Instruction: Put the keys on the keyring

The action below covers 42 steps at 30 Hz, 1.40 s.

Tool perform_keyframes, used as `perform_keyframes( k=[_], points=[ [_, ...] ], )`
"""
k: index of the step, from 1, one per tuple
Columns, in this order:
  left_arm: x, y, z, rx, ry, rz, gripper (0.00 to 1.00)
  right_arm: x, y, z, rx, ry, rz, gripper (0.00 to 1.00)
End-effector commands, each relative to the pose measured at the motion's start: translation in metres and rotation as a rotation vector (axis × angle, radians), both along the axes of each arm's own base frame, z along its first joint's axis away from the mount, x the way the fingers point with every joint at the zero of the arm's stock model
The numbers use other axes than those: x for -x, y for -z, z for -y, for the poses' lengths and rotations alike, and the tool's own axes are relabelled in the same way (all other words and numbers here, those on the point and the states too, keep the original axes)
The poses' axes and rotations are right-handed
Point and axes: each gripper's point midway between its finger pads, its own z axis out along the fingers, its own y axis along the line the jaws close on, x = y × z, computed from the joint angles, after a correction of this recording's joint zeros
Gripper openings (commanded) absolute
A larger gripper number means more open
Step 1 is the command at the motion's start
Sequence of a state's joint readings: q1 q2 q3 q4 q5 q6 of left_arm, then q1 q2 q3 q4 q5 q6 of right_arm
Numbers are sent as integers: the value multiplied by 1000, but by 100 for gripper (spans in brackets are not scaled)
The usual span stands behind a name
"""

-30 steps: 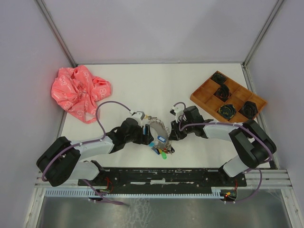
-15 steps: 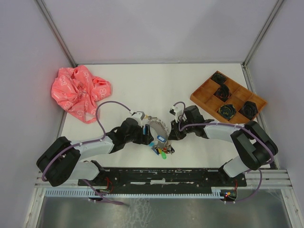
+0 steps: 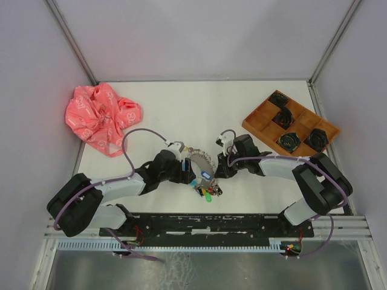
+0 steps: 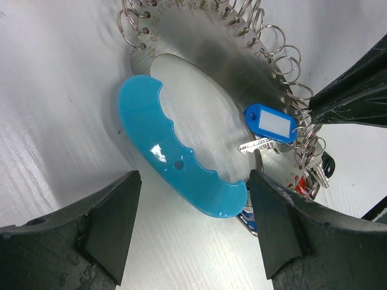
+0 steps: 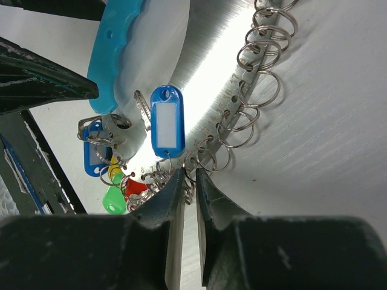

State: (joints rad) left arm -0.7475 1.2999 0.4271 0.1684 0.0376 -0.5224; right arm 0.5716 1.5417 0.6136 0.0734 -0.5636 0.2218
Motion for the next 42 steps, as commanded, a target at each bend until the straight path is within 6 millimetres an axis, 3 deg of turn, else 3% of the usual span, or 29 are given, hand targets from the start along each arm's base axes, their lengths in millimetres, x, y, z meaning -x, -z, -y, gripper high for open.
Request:
perform_keyframes(
  k=[1, 10, 16, 33, 38, 42],
  points=[
    [7, 12, -5, -28, 23, -28, 79, -19, -8, -7, -9, 19, 54, 19],
    [8, 12, -6, -28, 25, -26, 79, -19, -18, -14, -35, -9, 91, 29],
    [9, 12, -6, -27, 28, -27, 79, -20, -16, -17, -14, -15, 101, 30],
    [10, 11, -8, -28, 31, -15, 79, -28, -16, -4, 62, 32, 146, 9],
    [7, 0, -5, -5, 48, 27, 79, -26, -30, -6, 53, 1, 168, 3],
    [1, -21, -2, 39, 54, 110, 79, -21, -48, -10, 73, -66, 219, 3]
  ],
)
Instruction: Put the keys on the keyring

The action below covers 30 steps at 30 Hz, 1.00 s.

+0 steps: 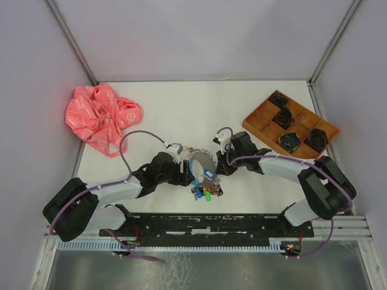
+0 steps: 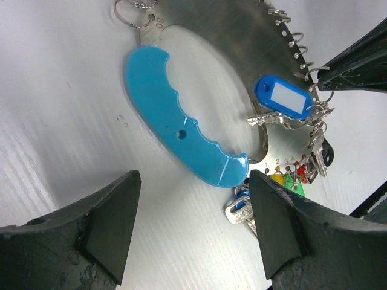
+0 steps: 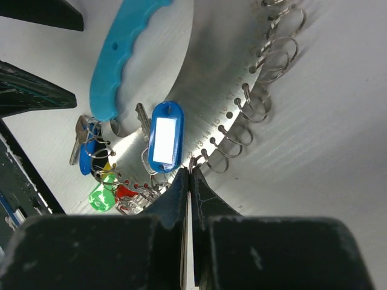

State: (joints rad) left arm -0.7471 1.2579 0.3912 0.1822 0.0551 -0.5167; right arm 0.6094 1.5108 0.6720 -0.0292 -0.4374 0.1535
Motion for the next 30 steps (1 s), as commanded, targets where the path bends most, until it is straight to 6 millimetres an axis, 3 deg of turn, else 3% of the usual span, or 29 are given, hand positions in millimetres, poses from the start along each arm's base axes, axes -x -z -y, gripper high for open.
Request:
perform_keyframes(
  k=[1, 6, 10, 16, 19, 24, 30],
  points=[
    [-8, -26, 2, 35, 40, 125, 78, -9, -46, -15, -16, -91, 138, 3],
    [-18, -71, 7, 114, 60, 285, 77, -7, -80, -13, 12, -171, 256, 3],
    [-23, -110, 12, 187, 90, 445, 77, -4, -117, -12, -21, -281, 423, 2],
    [-26, -162, 17, 258, 147, 669, 77, 7, -174, -27, -200, -419, 686, 1],
    [-23, -182, 22, 299, 191, 785, 76, 4, -186, -29, -224, -445, 795, 1],
    [-13, -189, 32, 321, 308, 935, 75, 6, -194, -37, -254, -516, 851, 1],
    [-4, -166, 48, 253, 497, 997, 66, 7, -161, -38, -207, -572, 779, 2]
  ],
)
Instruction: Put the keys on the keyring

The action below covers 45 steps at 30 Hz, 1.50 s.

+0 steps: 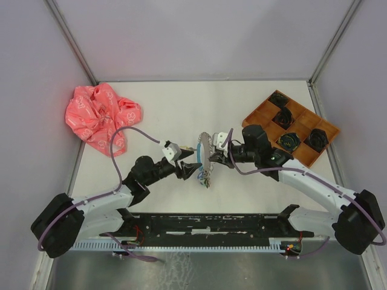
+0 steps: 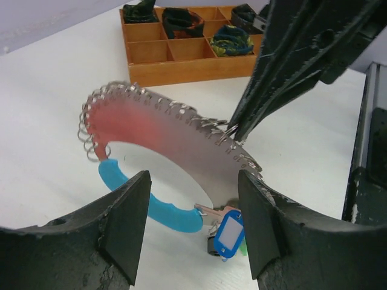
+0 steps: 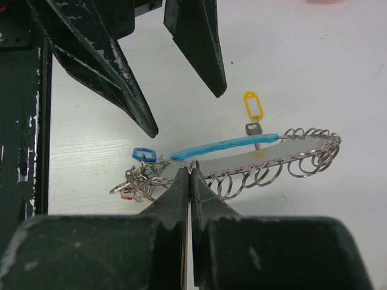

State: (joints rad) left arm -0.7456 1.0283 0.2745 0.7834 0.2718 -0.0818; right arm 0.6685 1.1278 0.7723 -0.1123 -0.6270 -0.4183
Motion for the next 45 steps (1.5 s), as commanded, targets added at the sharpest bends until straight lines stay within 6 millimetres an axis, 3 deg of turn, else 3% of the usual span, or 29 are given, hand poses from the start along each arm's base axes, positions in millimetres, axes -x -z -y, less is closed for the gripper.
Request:
perform_keyframes(
  k=[1, 6, 9, 17, 25, 35, 45],
  points=[
    [9, -11, 13, -46, 131, 221, 66, -4, 1, -9, -1, -60, 47, 3],
    [19, 11, 18, -98, 215, 239, 67, -3, 36, -6, 87, -58, -59, 4],
    [23, 22, 21, -129, 255, 249, 68, -2, 45, -6, 83, -63, -47, 4],
    [29, 29, 33, -159, 358, 292, 66, 17, 26, -10, 2, -190, 58, 5],
    [25, 24, 40, -179, 384, 345, 45, 27, 20, -10, -22, -240, 74, 5],
    [24, 25, 45, -184, 405, 341, 34, 25, 23, -11, -23, -235, 69, 2],
    [25, 25, 53, -167, 448, 322, 29, 23, 22, -14, -38, -213, 40, 2]
  ],
)
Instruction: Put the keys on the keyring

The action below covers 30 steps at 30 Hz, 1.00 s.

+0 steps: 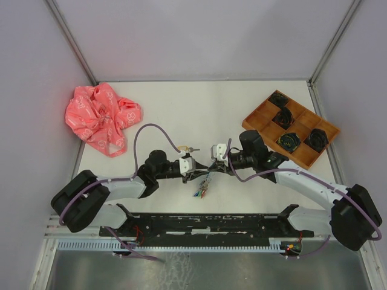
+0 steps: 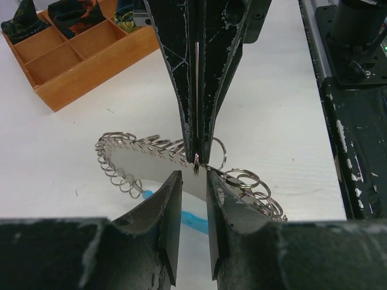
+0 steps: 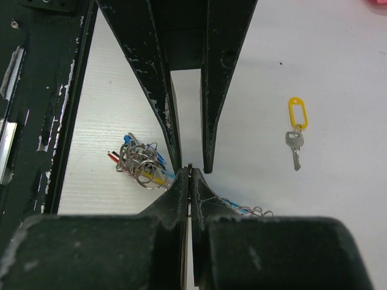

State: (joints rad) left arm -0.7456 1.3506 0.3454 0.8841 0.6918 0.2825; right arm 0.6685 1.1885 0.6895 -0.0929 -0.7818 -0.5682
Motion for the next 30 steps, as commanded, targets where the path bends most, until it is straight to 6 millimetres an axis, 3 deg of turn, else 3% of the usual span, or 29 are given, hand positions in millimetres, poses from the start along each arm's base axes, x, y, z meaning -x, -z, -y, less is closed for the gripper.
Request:
perform_keyframes(
  k=[1, 7, 11, 20, 25, 30],
  points=[
    [-5, -26, 9, 59, 36, 83, 28, -3, -19, -11, -73, -22, 37, 2],
    [-4, -27, 10, 61, 45, 82, 18, -2, -17, -12, -73, -27, 13, 2],
    [-4, -25, 12, 57, 53, 66, 3, -1, -20, -14, -82, -31, 1, 3],
    [-14, -29, 4, 96, -55, 48, 3, -10, -43, 2, -93, 166, -40, 30],
    [-14, -35, 0, 151, -85, 31, 3, -16, -46, 21, -87, 337, -73, 34],
    [-12, -40, 0, 178, -81, 26, 3, -15, -27, 28, -87, 399, -122, 31]
  ],
)
